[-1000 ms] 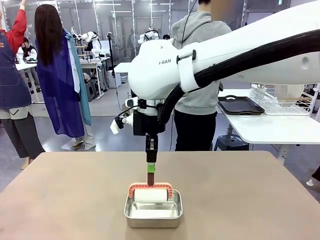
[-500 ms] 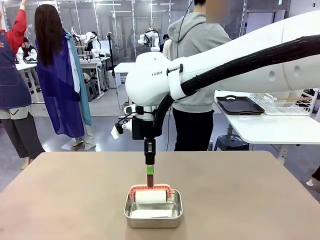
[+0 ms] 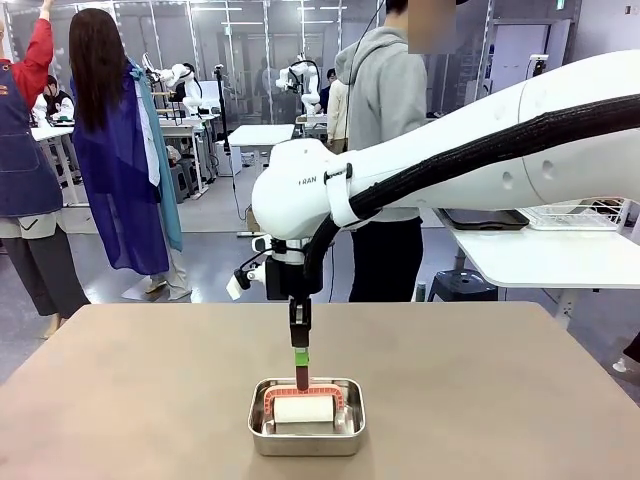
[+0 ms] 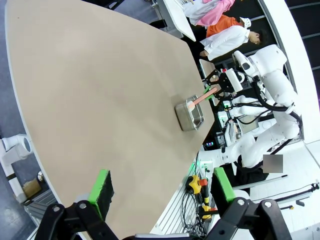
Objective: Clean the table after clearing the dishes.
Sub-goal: Place the Lint Roller back on top of the Airtight Container.
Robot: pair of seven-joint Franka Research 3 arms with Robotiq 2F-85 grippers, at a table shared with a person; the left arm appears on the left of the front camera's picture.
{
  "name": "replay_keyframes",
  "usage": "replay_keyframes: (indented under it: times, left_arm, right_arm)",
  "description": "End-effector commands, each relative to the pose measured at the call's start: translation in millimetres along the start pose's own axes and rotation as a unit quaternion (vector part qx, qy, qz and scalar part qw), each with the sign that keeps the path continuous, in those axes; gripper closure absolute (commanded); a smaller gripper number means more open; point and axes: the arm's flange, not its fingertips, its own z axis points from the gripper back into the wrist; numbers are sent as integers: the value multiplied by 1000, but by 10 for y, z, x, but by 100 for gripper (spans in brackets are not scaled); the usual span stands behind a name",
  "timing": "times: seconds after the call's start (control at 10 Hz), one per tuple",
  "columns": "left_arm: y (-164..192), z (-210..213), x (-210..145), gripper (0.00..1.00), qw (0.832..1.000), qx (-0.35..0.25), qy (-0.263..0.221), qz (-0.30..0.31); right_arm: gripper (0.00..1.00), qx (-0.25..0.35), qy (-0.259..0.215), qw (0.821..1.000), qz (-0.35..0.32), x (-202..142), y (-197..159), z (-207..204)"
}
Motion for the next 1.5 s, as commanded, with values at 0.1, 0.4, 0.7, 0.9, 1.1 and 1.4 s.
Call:
replay_keyframes:
  times: [0.1,0.4,0.7,0.9,1.1,1.4]
  left_arm:
    - [-38,14,-38,0,1000,2,5,0]
    - [-38,14,-38,0,1000,2,5,0]
    - [-38,14,-38,0,1000,2,5,0]
    - [-38,14,-38,0,1000,2,5,0]
    - [-38,14,-38,0,1000,2,5,0]
    - [-38,14,-38,0,1000,2,5,0]
  right_arm:
    - [39,-7,-23,1000,5,-24,41,14]
    - [0,-8,-31,999,7,-44,37,96]
    - [0,-12,-22,1000,8,-42,28,136]
    - [0,-12,-23,1000,9,-104,10,155]
    - [0,-12,-21,1000,-1,-17,-47,122]
    - [0,-12,-21,1000,-1,-17,-47,122]
